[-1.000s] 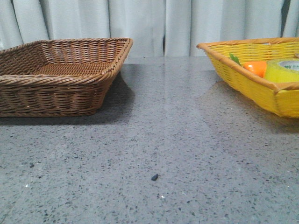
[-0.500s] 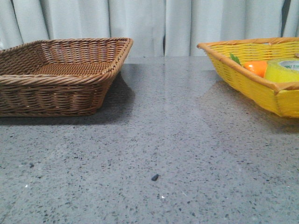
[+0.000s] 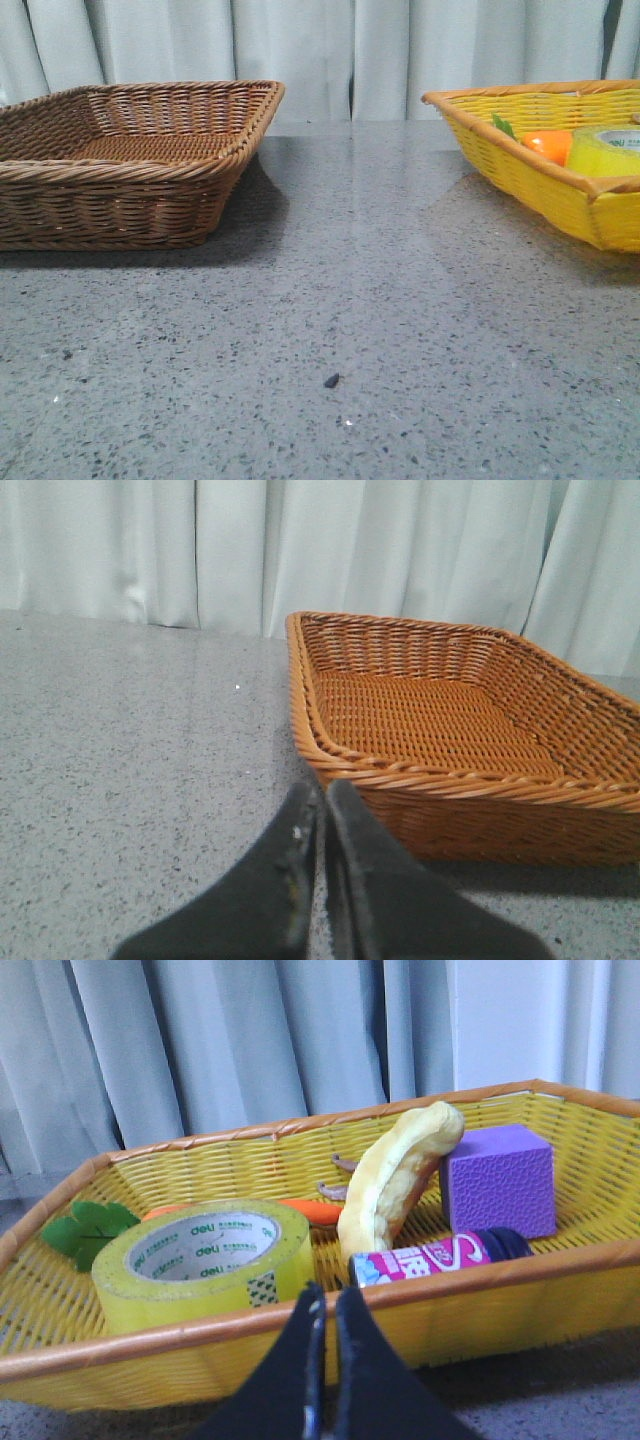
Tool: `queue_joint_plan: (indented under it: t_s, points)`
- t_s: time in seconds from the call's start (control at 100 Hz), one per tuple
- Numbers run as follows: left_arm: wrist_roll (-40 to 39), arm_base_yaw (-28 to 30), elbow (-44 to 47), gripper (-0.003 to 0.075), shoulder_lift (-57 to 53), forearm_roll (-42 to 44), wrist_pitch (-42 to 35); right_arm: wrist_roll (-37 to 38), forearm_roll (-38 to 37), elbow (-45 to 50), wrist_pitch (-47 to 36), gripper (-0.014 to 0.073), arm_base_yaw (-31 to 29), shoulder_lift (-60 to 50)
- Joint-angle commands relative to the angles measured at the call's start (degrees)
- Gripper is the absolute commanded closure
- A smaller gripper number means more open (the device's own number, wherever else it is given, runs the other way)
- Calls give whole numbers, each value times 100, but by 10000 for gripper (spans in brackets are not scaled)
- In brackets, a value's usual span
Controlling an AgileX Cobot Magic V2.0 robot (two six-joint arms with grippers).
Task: Transfer tape with both arms
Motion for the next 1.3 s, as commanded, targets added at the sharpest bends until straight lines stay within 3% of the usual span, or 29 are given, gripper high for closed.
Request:
queue_joint_plan:
  t_s: [0.0,0.37,0.59,0.69,0.86,0.93,1.29]
  points:
    - [-60,-3,-351,741,89,-48,-411,17,2,-331,-321,668,-7,125]
    - [-60,-3,-1109,741,973,-48,-380,17,2,-1416,345,668,-7,1291]
    - [-60,-3,-1536,741,1581,-48,-356,17,2,-2625,1604,659,1,2514]
    - [-60,-3,-1651,741,1807,-48,-356,-77,2,-3257,2124,589,58,3196]
    - [-60,-3,-1716,741,1995,-48,-419,-310,11,-4356,2826,328,535,4184]
    - [-60,-3,-1716,741,2004,-48,-432,-310,11,-4808,3120,260,814,4596]
    - [-60,-3,-1716,741,2004,-48,-432,-310,11,-6877,5005,242,2021,7091]
